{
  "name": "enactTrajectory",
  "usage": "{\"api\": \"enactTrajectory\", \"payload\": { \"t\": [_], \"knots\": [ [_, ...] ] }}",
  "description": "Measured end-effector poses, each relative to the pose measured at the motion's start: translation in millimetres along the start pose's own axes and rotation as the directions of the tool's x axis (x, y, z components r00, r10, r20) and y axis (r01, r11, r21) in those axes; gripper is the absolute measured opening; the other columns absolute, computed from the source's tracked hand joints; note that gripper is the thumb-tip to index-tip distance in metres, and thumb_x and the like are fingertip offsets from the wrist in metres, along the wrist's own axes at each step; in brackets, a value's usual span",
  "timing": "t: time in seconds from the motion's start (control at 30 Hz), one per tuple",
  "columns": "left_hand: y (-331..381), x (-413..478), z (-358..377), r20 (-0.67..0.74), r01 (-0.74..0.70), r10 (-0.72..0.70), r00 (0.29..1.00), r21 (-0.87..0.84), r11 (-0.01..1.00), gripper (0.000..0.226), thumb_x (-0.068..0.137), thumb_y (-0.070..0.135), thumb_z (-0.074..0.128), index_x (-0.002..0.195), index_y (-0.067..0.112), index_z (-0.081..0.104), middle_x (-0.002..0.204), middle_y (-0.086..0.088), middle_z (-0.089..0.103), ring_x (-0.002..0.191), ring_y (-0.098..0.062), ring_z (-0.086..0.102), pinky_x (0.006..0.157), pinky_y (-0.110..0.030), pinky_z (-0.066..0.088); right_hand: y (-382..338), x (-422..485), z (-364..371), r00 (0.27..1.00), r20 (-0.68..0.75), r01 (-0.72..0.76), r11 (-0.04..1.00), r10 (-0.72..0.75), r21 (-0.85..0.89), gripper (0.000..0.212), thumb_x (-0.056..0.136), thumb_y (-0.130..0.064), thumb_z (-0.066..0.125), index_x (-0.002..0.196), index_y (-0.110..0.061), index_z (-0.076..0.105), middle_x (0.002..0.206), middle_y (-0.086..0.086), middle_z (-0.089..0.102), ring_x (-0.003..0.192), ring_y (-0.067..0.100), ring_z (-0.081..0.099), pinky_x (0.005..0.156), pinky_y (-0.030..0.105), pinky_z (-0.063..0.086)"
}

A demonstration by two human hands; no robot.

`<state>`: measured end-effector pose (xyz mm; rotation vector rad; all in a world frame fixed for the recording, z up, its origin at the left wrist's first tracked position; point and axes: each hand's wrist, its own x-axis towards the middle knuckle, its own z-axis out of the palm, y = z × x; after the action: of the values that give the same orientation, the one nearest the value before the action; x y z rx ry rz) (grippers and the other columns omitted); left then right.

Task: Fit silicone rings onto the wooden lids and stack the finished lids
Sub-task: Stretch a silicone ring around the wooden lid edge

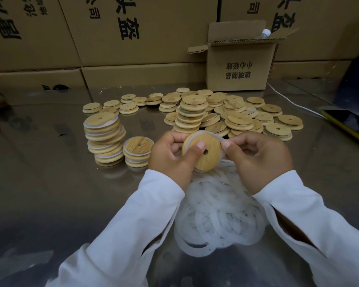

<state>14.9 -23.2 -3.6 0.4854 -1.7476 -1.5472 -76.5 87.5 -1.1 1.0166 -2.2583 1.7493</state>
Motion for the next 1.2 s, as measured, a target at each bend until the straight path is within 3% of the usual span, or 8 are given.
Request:
{"api": "enactTrajectory", "payload": {
  "t": [0.27,0.4,0.53,0.67,0.8,1.03,1.2],
  "knots": [
    [0.7,4.1,-6.0,-0.001,0.009,-0.009,1.000,-0.006,1.000,0.011,0.078,0.011,0.069,0.085,0.015,0.061,0.078,-0.003,0.070,0.072,-0.017,0.067,0.068,-0.033,0.056,0.5,3.1,-3.9,0.992,0.113,-0.058,0.995,0.048,0.086,0.019,0.081,-0.014,0.064,0.064,-0.022,0.066,0.052,-0.018,0.063,0.059,-0.001,0.060,0.057,0.005,0.044],
    [0.8,4.5,-7.6,-0.013,0.014,-0.014,1.000,-0.006,1.000,0.010,0.079,0.011,0.067,0.085,0.016,0.060,0.076,-0.002,0.069,0.075,-0.019,0.067,0.072,-0.038,0.056,-2.3,0.3,-1.1,0.991,0.134,-0.039,0.993,0.024,0.113,0.016,0.081,-0.012,0.064,0.067,-0.018,0.067,0.057,-0.011,0.064,0.056,0.002,0.060,0.057,0.006,0.045],
    [-1.3,4.3,-6.2,0.014,0.032,-0.032,0.999,-0.017,0.999,0.009,0.080,0.011,0.067,0.083,0.016,0.060,0.071,0.002,0.070,0.070,-0.014,0.067,0.071,-0.037,0.056,-2.6,-2.9,-0.5,0.995,0.097,-0.017,0.992,0.004,0.127,0.017,0.080,-0.013,0.065,0.067,-0.023,0.067,0.055,-0.016,0.064,0.056,0.000,0.061,0.056,0.006,0.044],
    [-4.7,5.2,-5.6,0.023,0.127,-0.125,0.992,-0.141,0.982,0.005,0.080,0.011,0.065,0.083,0.014,0.061,0.067,0.000,0.070,0.076,-0.024,0.067,0.077,-0.045,0.055,-2.3,-4.9,0.3,0.998,0.068,0.006,0.988,-0.016,0.154,0.020,0.078,-0.017,0.068,0.070,-0.035,0.067,0.064,-0.020,0.068,0.062,0.000,0.063,0.061,0.010,0.049],
    [-4.8,6.4,-5.8,0.020,0.163,-0.162,0.987,-0.218,0.962,0.004,0.081,0.010,0.063,0.084,0.012,0.061,0.066,0.000,0.070,0.072,-0.021,0.067,0.072,-0.042,0.057,-4.1,-5.6,1.8,0.997,0.083,-0.014,0.981,-0.002,0.196,0.018,0.077,-0.016,0.069,0.074,-0.034,0.068,0.070,-0.019,0.069,0.066,0.000,0.066,0.064,0.011,0.051],
    [-3.2,4.5,-5.2,-0.010,0.041,-0.042,0.999,-0.049,0.998,0.011,0.080,0.013,0.066,0.088,0.014,0.059,0.081,-0.008,0.070,0.081,-0.026,0.068,0.079,-0.047,0.055,-4.7,-6.2,2.0,0.988,0.122,-0.129,0.954,0.099,0.272,0.022,0.075,-0.010,0.071,0.064,-0.028,0.067,0.059,-0.016,0.067,0.057,-0.003,0.061,0.055,0.007,0.046],
    [-3.1,4.7,-6.1,-0.023,0.025,-0.026,0.999,-0.040,0.999,0.011,0.080,0.014,0.066,0.088,0.015,0.058,0.084,-0.009,0.070,0.084,-0.027,0.067,0.079,-0.046,0.055,-7.2,-6.9,2.6,0.983,0.143,-0.155,0.935,0.114,0.318,0.017,0.076,-0.009,0.069,0.068,-0.024,0.067,0.052,-0.015,0.064,0.049,-0.004,0.057,0.052,0.006,0.043]
  ]
}}
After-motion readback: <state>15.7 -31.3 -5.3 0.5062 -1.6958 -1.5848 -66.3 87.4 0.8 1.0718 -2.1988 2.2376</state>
